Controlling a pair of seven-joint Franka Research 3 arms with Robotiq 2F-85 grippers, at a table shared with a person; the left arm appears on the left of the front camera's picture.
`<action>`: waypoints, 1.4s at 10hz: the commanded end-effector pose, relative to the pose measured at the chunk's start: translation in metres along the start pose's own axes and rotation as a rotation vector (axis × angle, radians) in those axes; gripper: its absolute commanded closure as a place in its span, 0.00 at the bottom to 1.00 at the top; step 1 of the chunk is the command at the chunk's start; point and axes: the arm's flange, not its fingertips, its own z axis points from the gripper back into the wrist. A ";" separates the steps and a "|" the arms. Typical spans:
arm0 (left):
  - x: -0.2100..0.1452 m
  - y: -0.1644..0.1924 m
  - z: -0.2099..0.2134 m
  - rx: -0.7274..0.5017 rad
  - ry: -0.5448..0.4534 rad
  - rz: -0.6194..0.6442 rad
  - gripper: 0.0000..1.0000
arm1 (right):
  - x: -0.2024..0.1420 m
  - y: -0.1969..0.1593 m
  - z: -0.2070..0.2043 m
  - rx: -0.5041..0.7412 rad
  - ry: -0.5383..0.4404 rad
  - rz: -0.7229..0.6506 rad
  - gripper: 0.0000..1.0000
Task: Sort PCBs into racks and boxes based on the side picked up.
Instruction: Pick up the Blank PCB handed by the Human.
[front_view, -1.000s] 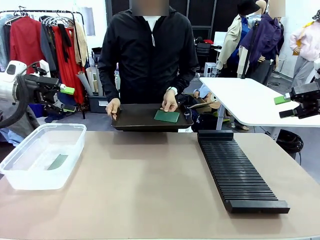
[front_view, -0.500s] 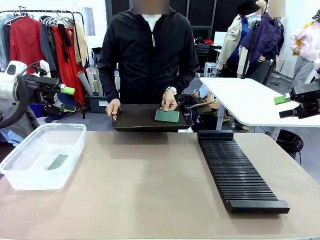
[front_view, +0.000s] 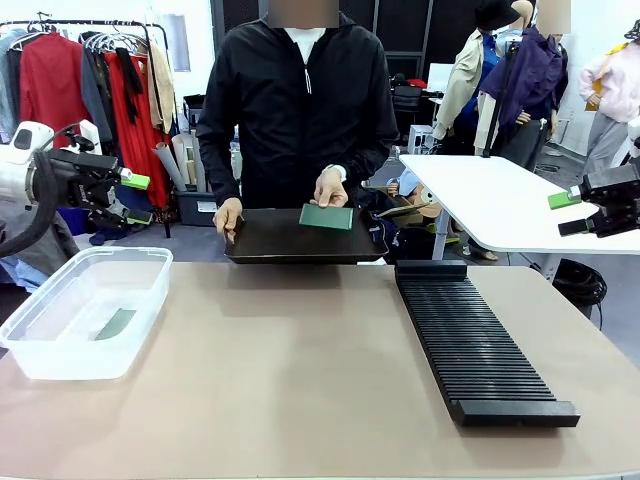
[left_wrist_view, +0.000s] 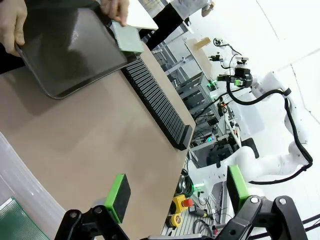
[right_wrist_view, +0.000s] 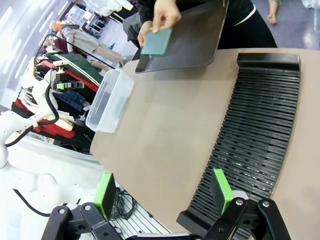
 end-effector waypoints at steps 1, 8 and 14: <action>-0.001 -0.003 0.000 -0.002 -0.001 -0.002 0.00 | 0.001 0.002 0.000 0.004 -0.004 -0.002 0.00; -0.001 -0.003 0.000 -0.002 -0.001 -0.002 0.00 | 0.001 0.002 0.000 0.004 -0.004 -0.002 0.00; -0.001 -0.003 0.000 -0.002 -0.001 -0.002 0.00 | 0.001 0.002 0.000 0.004 -0.004 -0.002 0.00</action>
